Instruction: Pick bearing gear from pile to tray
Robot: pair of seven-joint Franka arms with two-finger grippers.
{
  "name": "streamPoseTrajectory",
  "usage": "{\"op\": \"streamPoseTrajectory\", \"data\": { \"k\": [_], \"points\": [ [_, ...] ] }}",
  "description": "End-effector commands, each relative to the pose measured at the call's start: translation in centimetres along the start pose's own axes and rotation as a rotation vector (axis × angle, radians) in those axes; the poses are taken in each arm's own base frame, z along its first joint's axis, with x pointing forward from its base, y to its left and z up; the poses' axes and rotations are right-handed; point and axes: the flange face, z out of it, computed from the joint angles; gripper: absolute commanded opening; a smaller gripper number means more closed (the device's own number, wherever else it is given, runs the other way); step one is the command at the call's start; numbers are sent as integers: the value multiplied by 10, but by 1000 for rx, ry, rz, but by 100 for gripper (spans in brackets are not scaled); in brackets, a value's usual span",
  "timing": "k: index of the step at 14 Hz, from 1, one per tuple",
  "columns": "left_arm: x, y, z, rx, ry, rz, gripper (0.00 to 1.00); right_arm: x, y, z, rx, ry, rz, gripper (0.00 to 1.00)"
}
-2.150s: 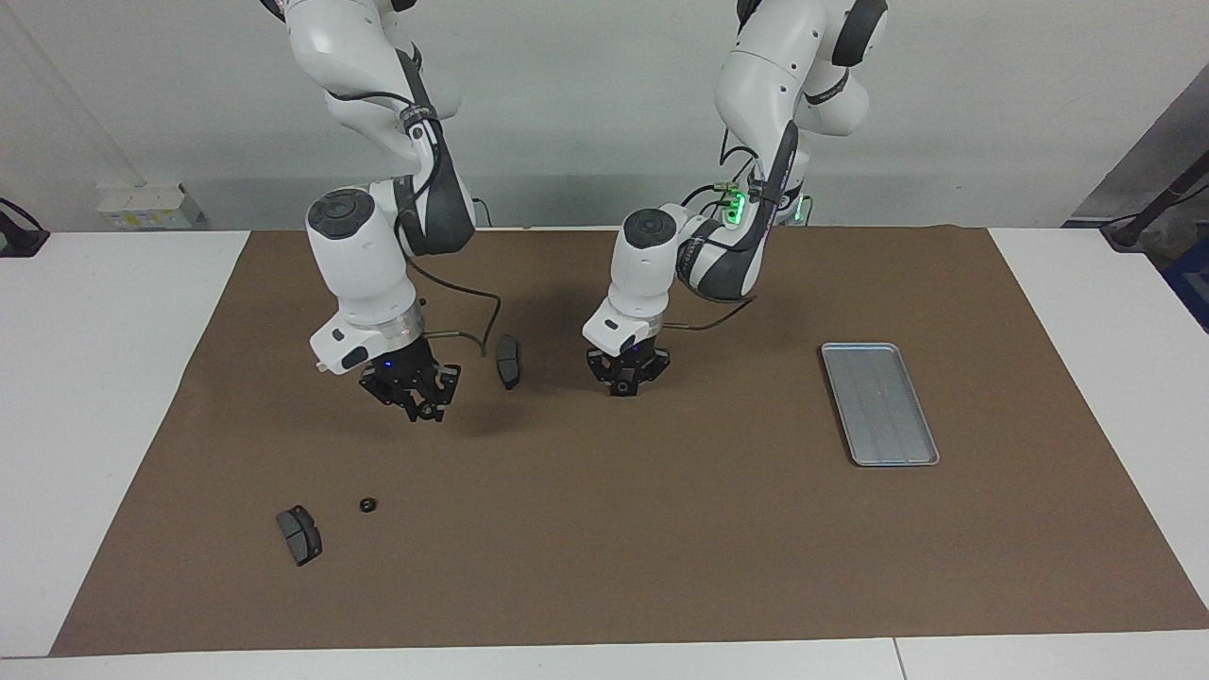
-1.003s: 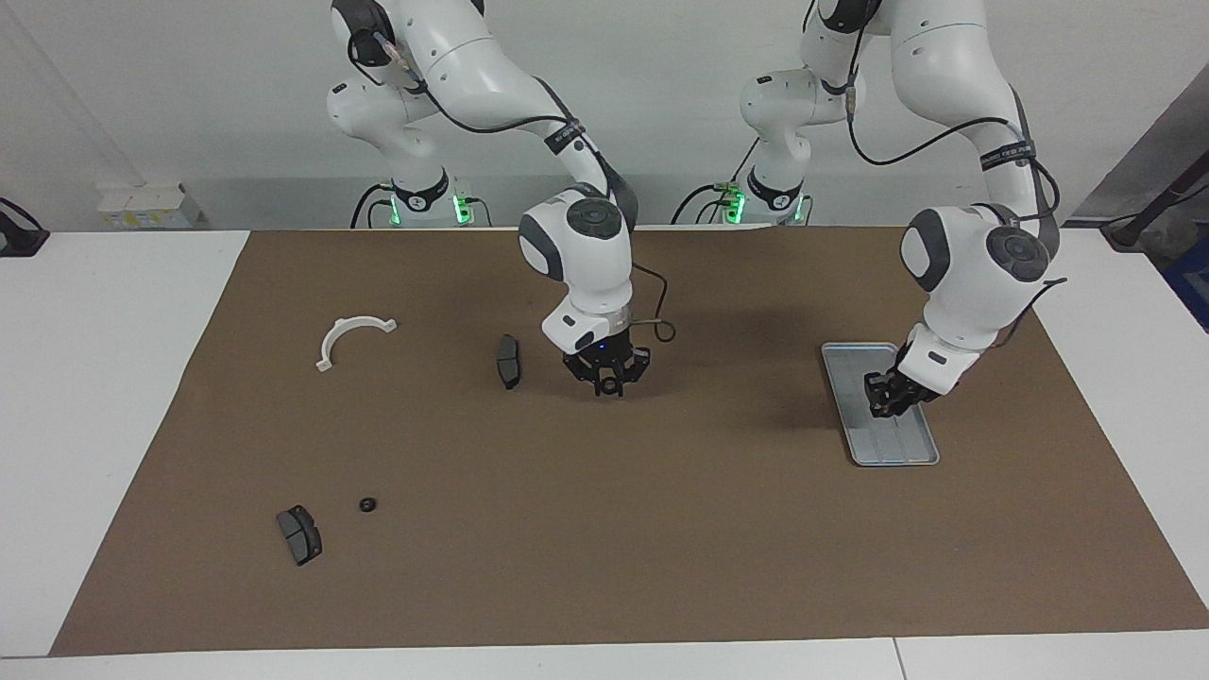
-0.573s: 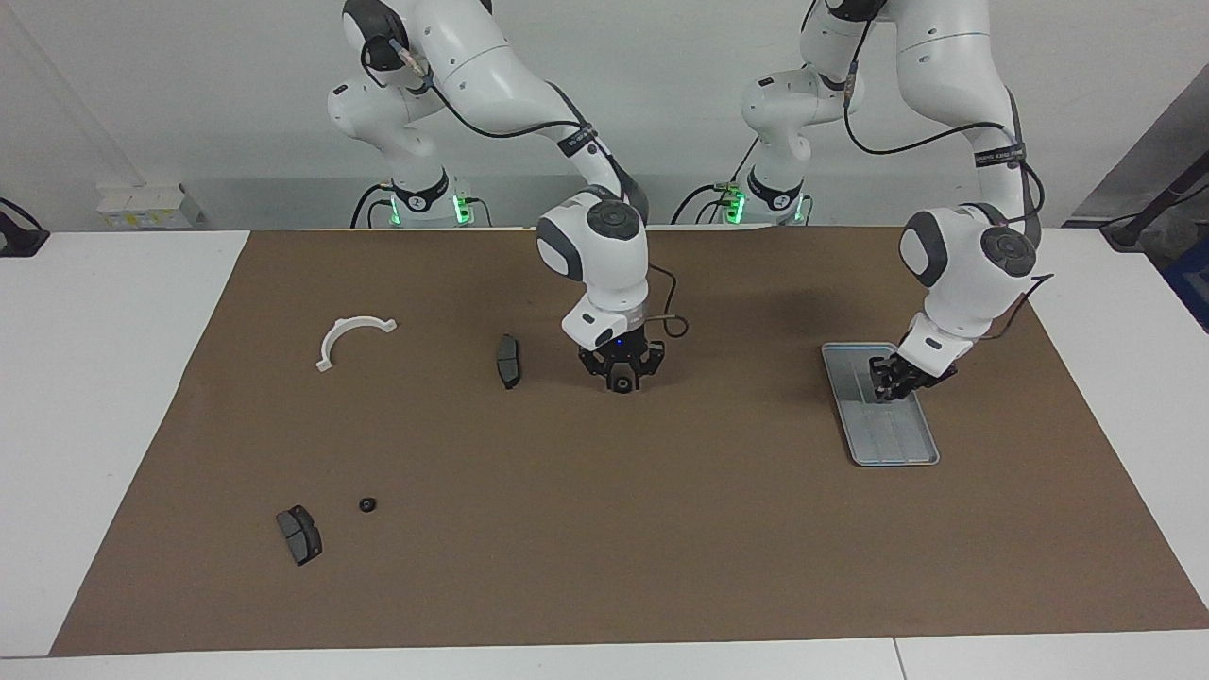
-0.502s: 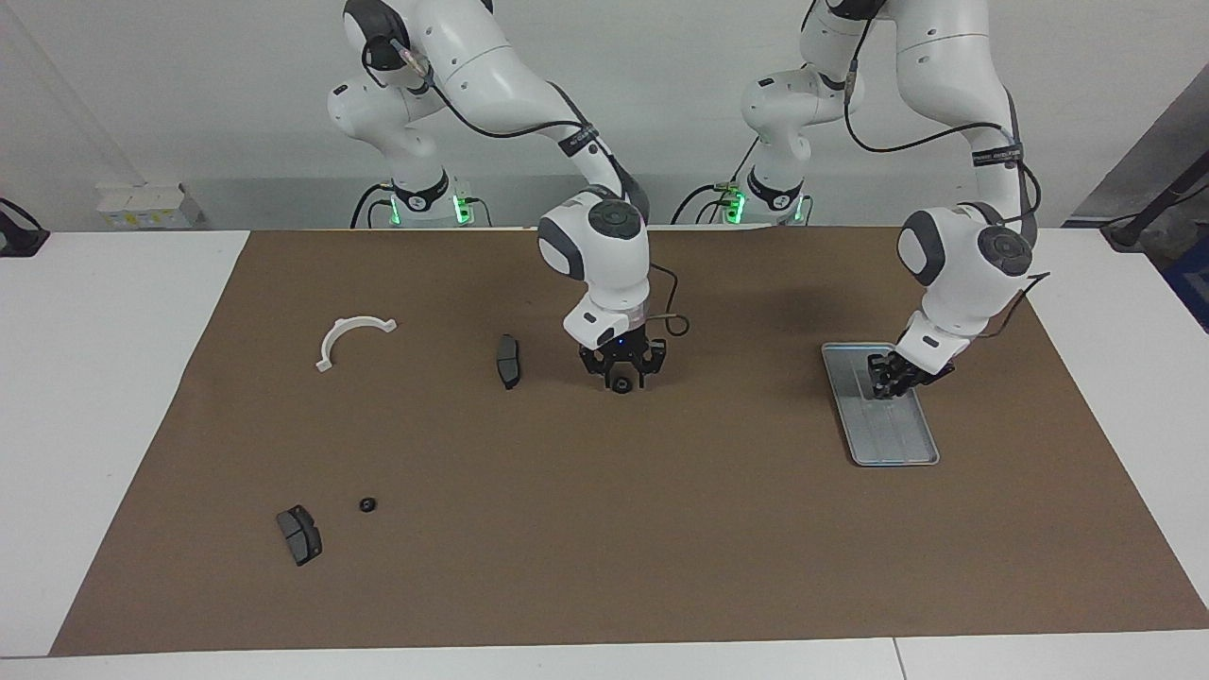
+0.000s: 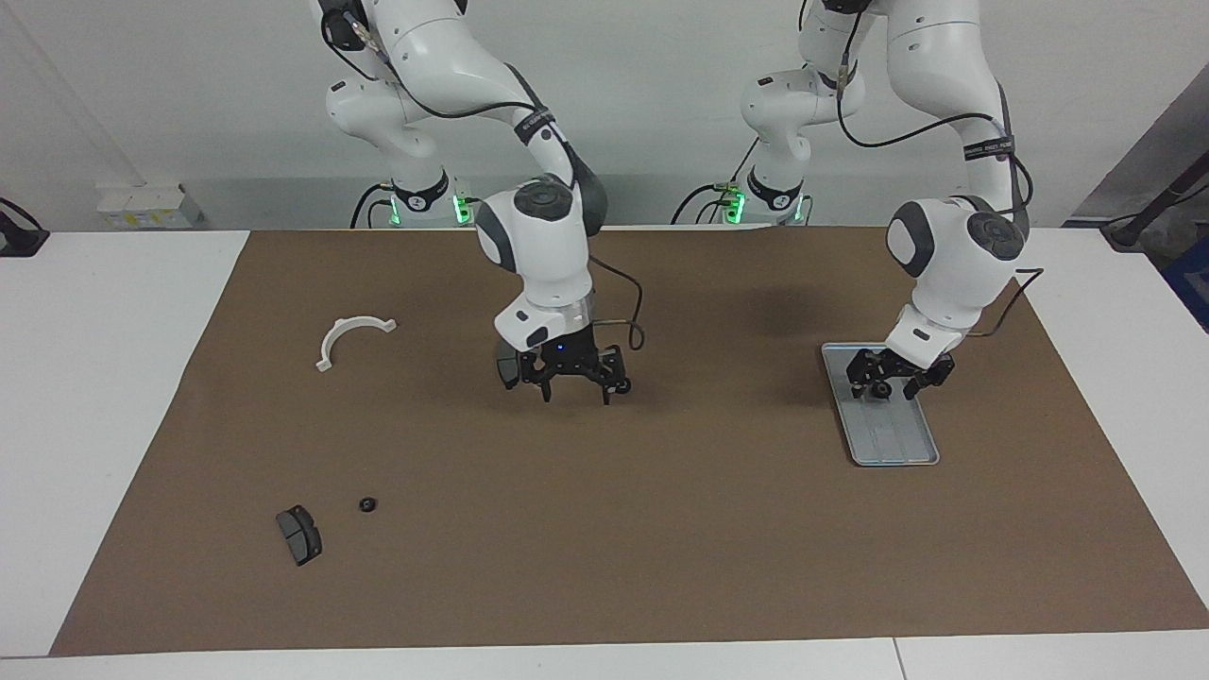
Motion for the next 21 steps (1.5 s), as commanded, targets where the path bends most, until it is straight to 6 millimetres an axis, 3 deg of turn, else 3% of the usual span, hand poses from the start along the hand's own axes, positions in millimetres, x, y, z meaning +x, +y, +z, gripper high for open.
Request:
{"op": "streamPoseTrajectory", "data": {
  "k": [1, 5, 8, 10, 11, 12, 13, 16, 19, 21],
  "points": [
    [13, 80, -4, -32, 37, -97, 95, 32, 57, -5, -26, 10, -19, 100],
    [-15, 209, -3, -63, 27, -98, 90, 79, 157, 2, -70, 5, -91, 100],
    [-43, 282, -4, -92, 32, -70, 83, 101, 212, 16, -94, -4, -118, 100],
    [-60, 322, 17, -109, 28, -39, 79, 115, 253, 36, -109, -20, -126, 100],
    [-63, 338, 28, -117, 39, -10, 78, 119, 260, 49, -111, -30, -115, 100],
    [-60, 343, 35, -120, 46, -3, 76, 122, 268, 64, -103, -43, -90, 85],
    [-58, 353, 36, -123, 52, 17, 74, 126, 275, 77, -85, -52, -59, 77],
    [-67, 378, 48, -105, 53, 85, 68, 129, 273, 98, -66, -35, -46, 73],
    [-69, 377, 55, -82, 54, 115, 65, 128, 268, 110, -61, -31, -51, 68],
    [-77, 376, 62, -70, 35, 122, 65, 130, 266, 108, -60, -25, -53, 53]
  ]
}}
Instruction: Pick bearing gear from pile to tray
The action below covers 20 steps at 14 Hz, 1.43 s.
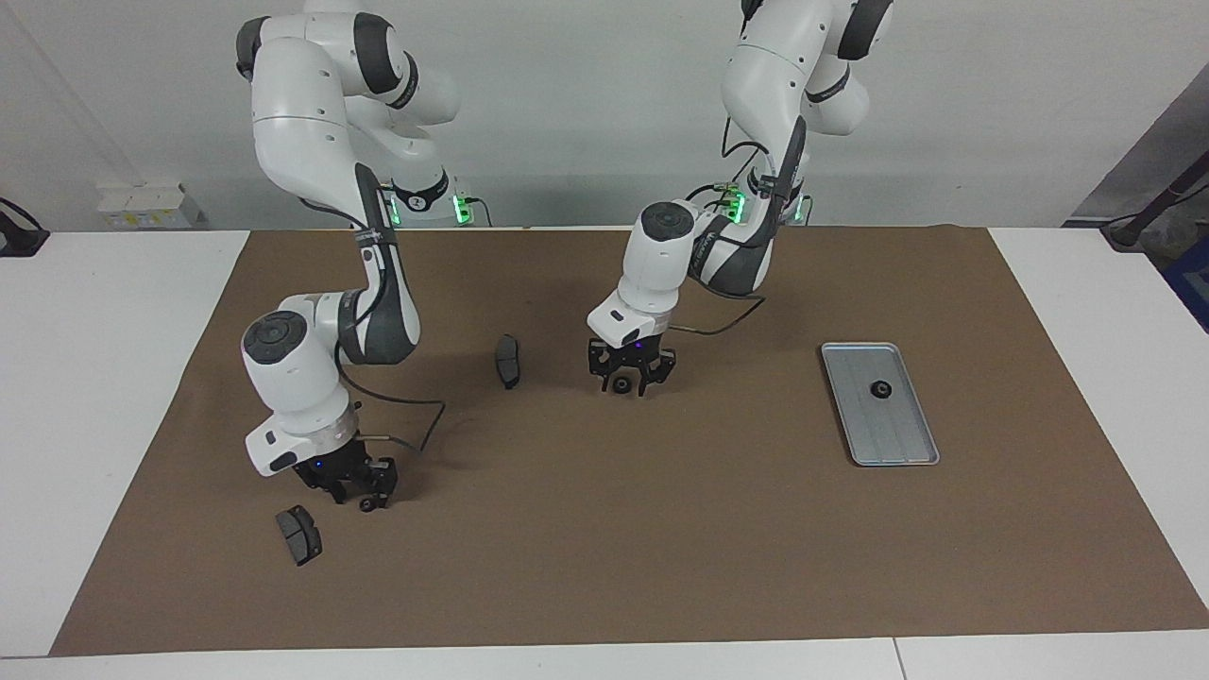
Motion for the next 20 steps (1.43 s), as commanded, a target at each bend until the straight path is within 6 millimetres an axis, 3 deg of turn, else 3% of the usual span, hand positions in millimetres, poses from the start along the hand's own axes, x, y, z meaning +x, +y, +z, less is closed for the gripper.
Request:
{"op": "streamPoseTrajectory", "data": {
  "k": [1, 3, 4, 6, 7, 12, 15, 16, 18, 20],
  "points": [
    [-8, 5, 8, 24, -12, 25, 65, 7, -2, 0, 20, 16, -3, 39],
    [-14, 4, 12, 32, -24, 30, 61, 9, -4, -2, 20, 20, -1, 5],
    [-19, 7, 14, 33, -30, 38, 60, 10, -6, -4, 22, 24, 1, 0],
    [-28, 11, 17, 38, -43, 48, 56, 20, -9, -24, 32, 60, 4, 0],
    [-30, 12, 17, 44, -52, 54, 53, 18, -24, -30, 44, 66, -11, 0],
    [-32, 12, 17, 50, -65, 56, 15, 7, -57, -104, 55, 74, -20, 0],
    [-15, 4, 7, 58, -64, 28, 9, -13, -110, -131, 70, 43, 4, 0],
    [2, -4, -3, 65, -60, 4, 8, -21, -134, -133, 80, 40, 20, 0],
    [44, -47, -30, 85, -51, -77, 6, -33, -166, -134, 93, 36, 54, 0],
    [76, -116, -67, 92, -21, -189, 4, -43, -188, -136, 101, 30, 54, 0]
  ]
}}
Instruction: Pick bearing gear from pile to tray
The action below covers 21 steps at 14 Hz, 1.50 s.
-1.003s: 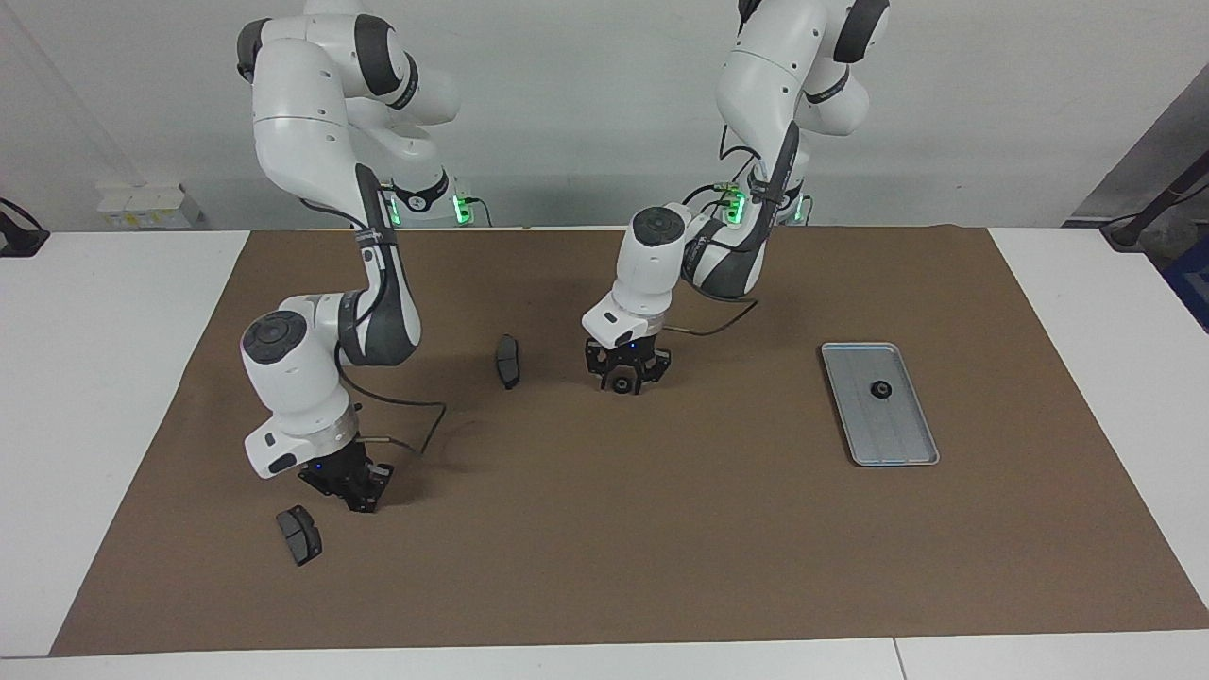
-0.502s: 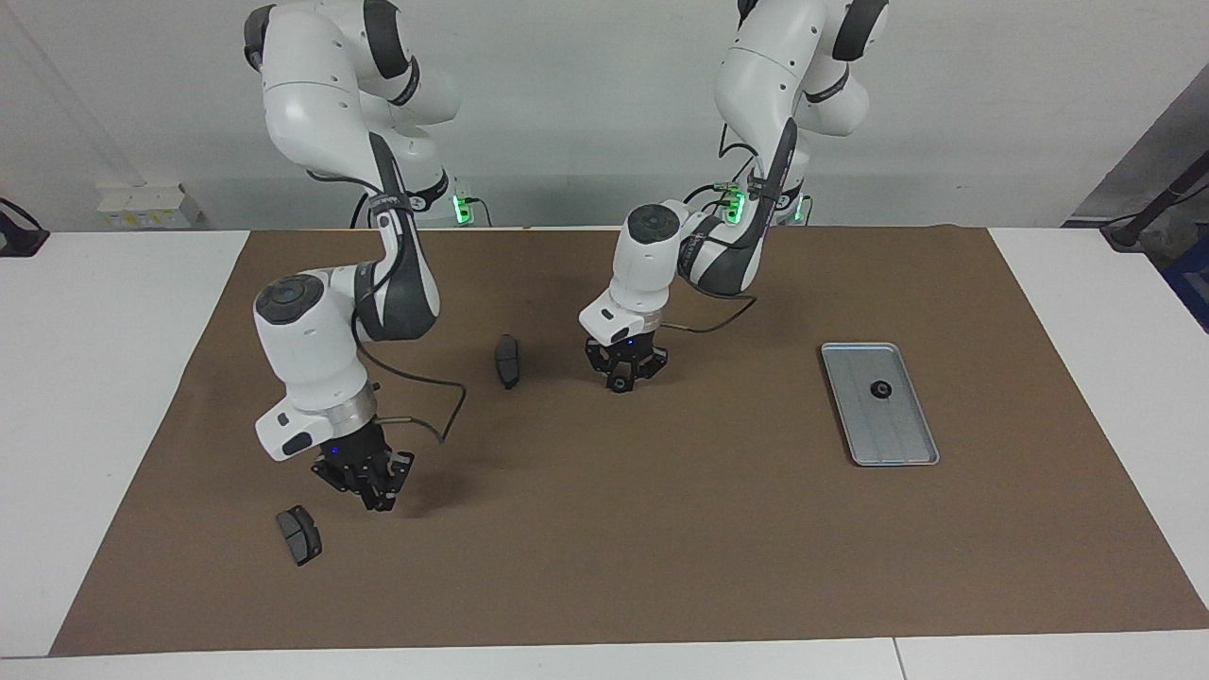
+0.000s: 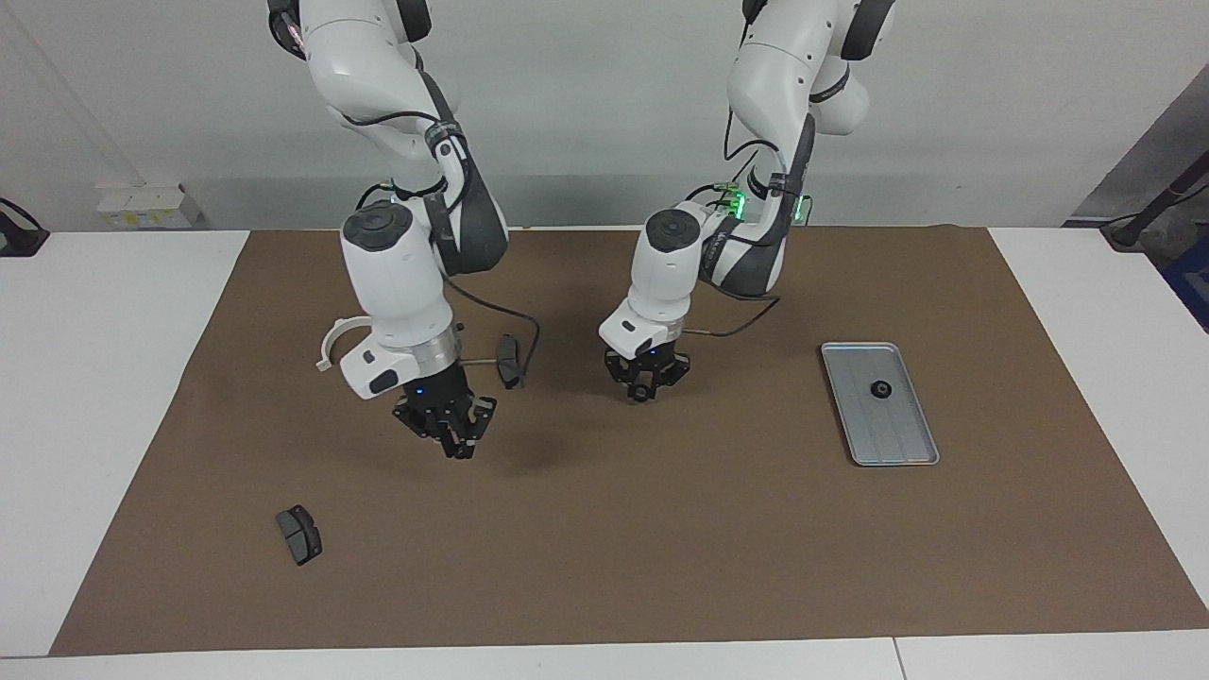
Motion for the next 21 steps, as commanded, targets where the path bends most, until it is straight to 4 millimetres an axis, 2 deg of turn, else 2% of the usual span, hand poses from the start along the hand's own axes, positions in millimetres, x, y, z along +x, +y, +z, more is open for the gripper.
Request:
{"op": "streamPoseTrajectory", "data": {
  "k": [1, 2, 4, 5, 6, 8, 9, 11, 12, 14, 15, 16, 17, 18, 19, 20, 21],
  "points": [
    [42, -93, -48, 12, 21, -137, 2, -19, -25, 1, 17, -11, 35, 0],
    [50, -126, -63, 13, 24, -186, 2, -35, -50, 4, 24, -21, 36, 0],
    [59, -191, -71, 18, -7, -228, 2, -66, -93, 8, 22, -39, 13, 0],
    [58, -225, -68, 34, -40, -202, 2, -80, -107, 13, 22, -48, 12, 0],
    [52, -253, -65, 41, -67, -160, 2, -98, -125, 22, 17, -59, -5, 0],
    [32, -308, -55, 33, -110, -87, 2, -124, -146, 48, -18, -55, -14, 0],
    [19, -326, -49, 33, -133, -52, 2, -139, -158, 63, -33, -48, -10, 0],
    [-6, -338, -36, 32, -173, -21, 5, -156, -162, 80, -43, -38, -8, 0],
    [-15, -339, -32, 33, -177, -17, 6, -166, -160, 85, -47, -47, -14, 0],
    [-29, -332, -22, 35, -176, -8, 10, -185, -158, 95, -62, -69, -31, 8],
    [-35, -331, -16, 36, -174, -8, 10, -190, -158, 97, -55, -66, -30, 16],
    [-38, -329, -14, 38, -161, -9, 10, -191, -158, 96, -56, -67, -28, 43],
    [-43, -328, -11, 39, -158, -9, 21, -190, -158, 95, -56, -66, -30, 80],
    [-43, -328, -11, 39, -150, -4, 59, -183, -157, 87, -50, -56, -24, 100],
    [-42, -328, -11, 39, -147, -4, 84, -174, -151, 77, -45, -44, -20, 100],
    [-39, -328, -12, 40, -143, -3, 99, -159, -141, 62, -37, -25, -1, 100],
    [-35, -327, -14, 39, -135, -1, 100, -143, -126, 51, -42, -15, 6, 100]
  ]
}}
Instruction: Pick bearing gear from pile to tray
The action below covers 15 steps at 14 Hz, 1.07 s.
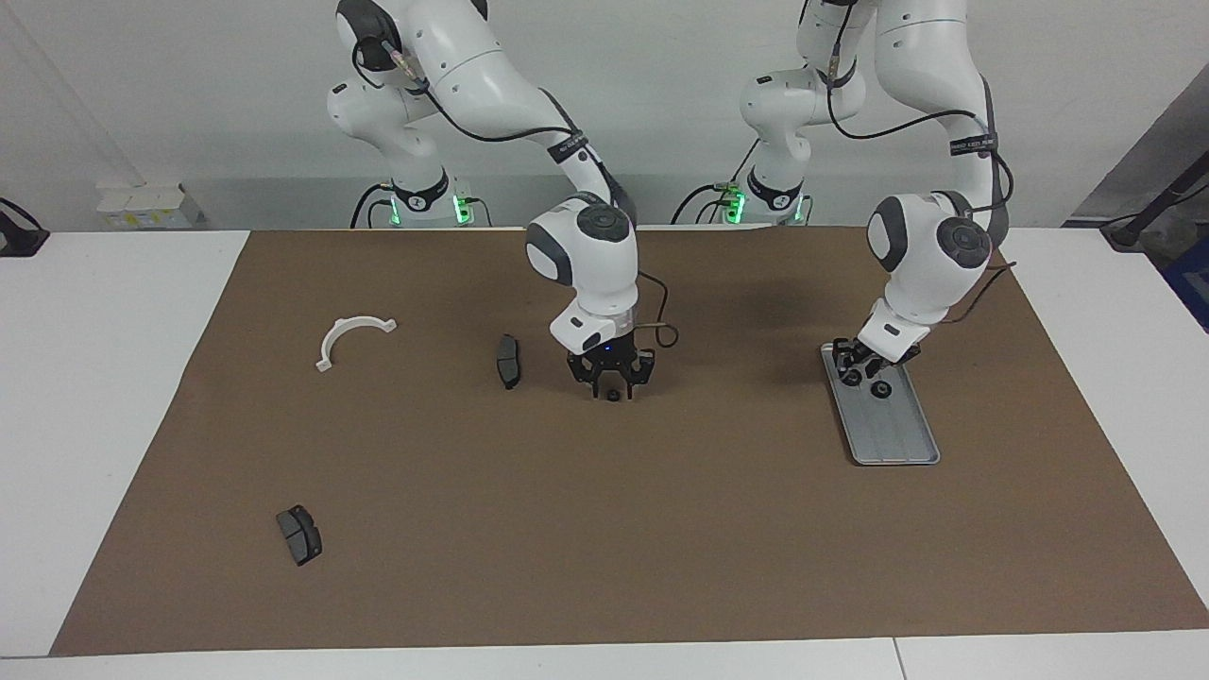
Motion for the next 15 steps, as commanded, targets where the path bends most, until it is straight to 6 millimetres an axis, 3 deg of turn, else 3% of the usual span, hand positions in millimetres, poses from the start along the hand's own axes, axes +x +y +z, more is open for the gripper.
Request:
{"op": "streamPoseTrajectory", "data": {
  "k": [1, 4, 6, 9, 12, 15],
  "points": [
    [4, 3, -15, -6, 46, 2, 100, 34, 43, -42, -10, 46, 1, 100],
    [31, 48, -36, -19, 101, -40, 100, 76, 100, -78, -27, 69, 7, 100],
    [38, 101, -46, -39, 148, -98, 100, 104, 150, -102, -58, 74, -1, 100],
    [27, 194, -51, -93, 225, -137, 97, 132, 205, -128, -79, 91, 36, 100],
    [10, 272, -56, -165, 305, -117, 93, 145, 249, -164, -99, 107, 93, 100],
    [11, 349, -32, -216, 296, -127, 85, 146, 282, -201, -104, 86, 76, 100]
  ]
}}
